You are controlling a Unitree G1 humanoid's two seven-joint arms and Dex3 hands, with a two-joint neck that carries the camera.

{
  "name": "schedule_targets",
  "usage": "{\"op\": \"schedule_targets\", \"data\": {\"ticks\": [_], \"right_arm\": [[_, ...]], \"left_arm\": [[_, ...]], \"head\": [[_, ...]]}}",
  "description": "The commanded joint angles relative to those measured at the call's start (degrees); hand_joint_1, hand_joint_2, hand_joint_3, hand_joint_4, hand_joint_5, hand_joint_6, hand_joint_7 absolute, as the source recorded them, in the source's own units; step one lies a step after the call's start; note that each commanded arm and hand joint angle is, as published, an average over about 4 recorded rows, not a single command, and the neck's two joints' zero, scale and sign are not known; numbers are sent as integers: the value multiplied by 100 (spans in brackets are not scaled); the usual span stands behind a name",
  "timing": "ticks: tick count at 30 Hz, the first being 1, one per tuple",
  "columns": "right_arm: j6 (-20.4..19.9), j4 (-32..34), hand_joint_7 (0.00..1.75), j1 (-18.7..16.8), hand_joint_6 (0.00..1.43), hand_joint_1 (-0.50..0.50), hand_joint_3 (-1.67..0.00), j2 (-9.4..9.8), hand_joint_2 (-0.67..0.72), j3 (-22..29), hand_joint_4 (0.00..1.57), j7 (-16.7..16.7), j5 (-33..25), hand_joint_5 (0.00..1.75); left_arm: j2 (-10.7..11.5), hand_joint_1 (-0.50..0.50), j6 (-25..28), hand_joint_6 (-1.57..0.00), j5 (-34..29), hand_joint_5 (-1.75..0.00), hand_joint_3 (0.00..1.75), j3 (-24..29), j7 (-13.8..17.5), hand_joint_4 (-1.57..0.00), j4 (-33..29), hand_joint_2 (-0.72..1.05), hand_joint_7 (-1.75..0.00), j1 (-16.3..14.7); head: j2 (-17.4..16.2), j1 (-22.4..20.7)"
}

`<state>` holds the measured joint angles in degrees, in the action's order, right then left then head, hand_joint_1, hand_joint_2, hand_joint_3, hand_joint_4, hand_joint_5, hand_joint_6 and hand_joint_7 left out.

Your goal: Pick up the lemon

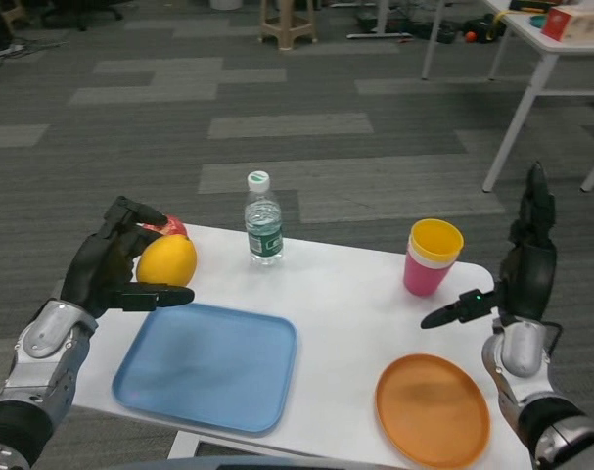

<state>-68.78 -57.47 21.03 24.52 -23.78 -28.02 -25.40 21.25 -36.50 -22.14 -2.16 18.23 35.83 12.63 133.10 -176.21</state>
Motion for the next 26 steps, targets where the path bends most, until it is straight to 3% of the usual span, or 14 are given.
{"op": "schedule_targets", "data": {"ticks": [1, 26], "right_arm": [[32, -45, 0, 121, 0, -46, 0, 12, 53, 11, 0, -19, -44, 0], [49, -95, 0, 226, 0, -46, 0, 18, 53, -139, 0, -19, -44, 0]], "left_arm": [[13, 50, -59, 0, -98, -175, 9, -19, -13, -7, -35, 105, -168, 94], [-34, 50, -147, 0, -133, -175, 9, -18, -92, -7, -32, 105, -168, 108]], "head": [[35, 151], [95, 185]]}}
